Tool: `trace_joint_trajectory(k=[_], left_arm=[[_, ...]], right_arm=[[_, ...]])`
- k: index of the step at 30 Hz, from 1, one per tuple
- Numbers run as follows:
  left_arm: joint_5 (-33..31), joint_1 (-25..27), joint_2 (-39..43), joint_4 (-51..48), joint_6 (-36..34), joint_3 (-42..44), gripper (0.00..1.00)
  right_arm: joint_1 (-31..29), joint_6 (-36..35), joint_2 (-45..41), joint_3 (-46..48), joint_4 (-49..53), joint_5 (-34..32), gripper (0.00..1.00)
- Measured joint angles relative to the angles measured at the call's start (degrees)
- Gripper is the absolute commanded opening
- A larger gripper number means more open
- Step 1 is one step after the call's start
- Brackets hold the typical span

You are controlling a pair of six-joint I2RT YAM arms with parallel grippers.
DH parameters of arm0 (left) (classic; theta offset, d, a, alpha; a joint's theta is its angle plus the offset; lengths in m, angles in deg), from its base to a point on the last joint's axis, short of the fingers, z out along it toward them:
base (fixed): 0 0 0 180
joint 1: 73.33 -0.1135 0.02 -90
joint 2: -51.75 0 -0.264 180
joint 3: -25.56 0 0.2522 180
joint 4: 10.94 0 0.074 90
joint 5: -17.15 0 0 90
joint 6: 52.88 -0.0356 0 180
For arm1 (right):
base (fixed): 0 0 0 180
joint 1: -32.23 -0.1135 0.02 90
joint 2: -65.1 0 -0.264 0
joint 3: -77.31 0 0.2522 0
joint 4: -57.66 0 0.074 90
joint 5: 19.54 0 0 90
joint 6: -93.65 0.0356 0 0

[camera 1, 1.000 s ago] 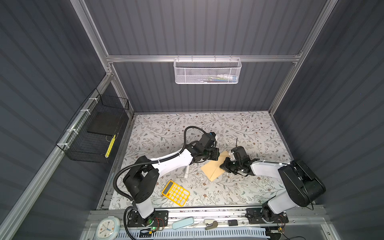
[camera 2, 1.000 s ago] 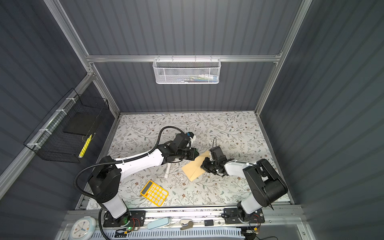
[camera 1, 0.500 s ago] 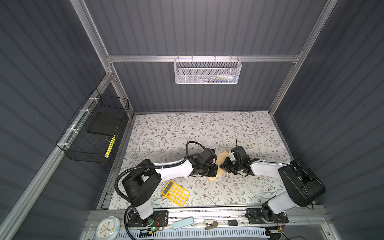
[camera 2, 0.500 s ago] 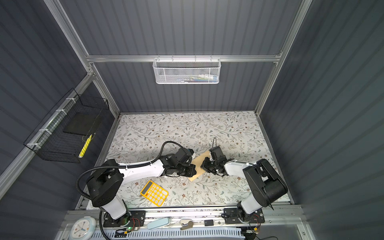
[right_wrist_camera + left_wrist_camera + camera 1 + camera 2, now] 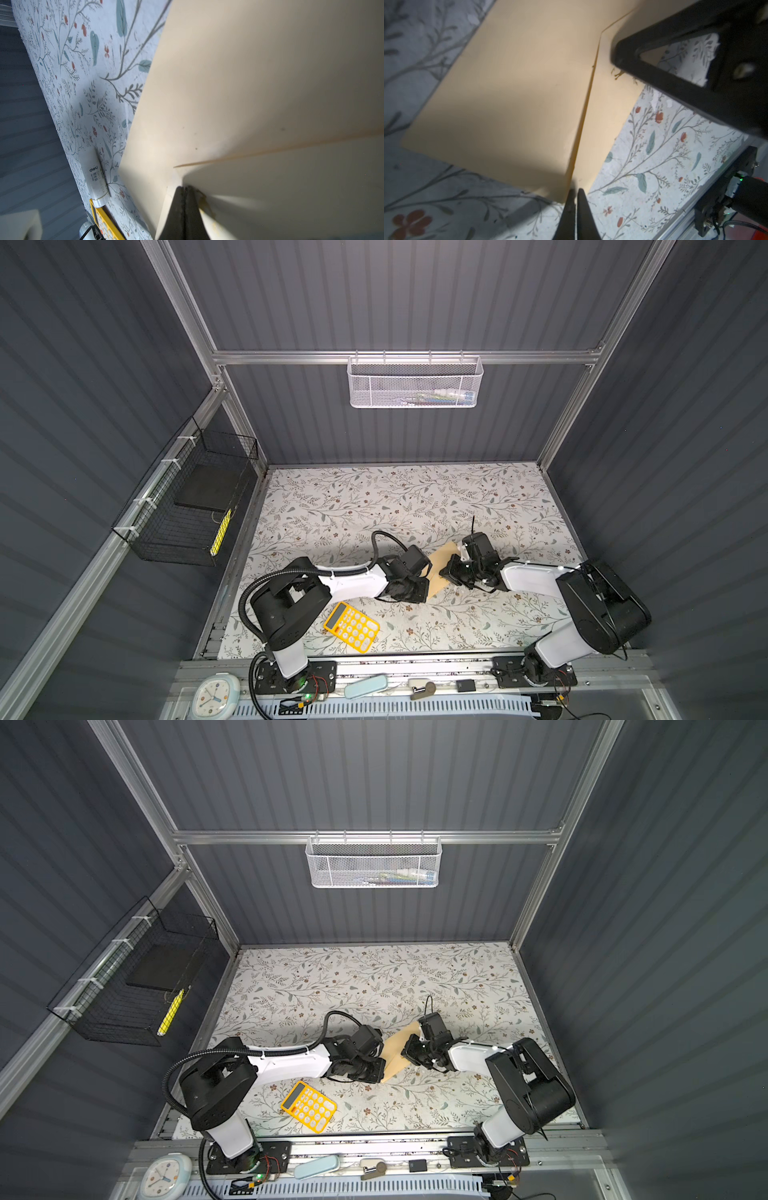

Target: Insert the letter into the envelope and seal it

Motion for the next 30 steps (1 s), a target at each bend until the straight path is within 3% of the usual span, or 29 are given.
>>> trace_joint_trajectory(k=[14, 30], left_arm=[[-1.01, 0.48, -0.42, 0.68, 0.66, 0.33, 0.06], [-1.44, 0.74, -0.42, 2.05, 1.05, 0.87, 0.06]], right_arm=[[-1.4, 0.48, 0.02, -0.04, -0.63, -0.87, 0.0], [-12.33, 5.46, -0.98, 0.81, -1.11, -3.45, 0.0]])
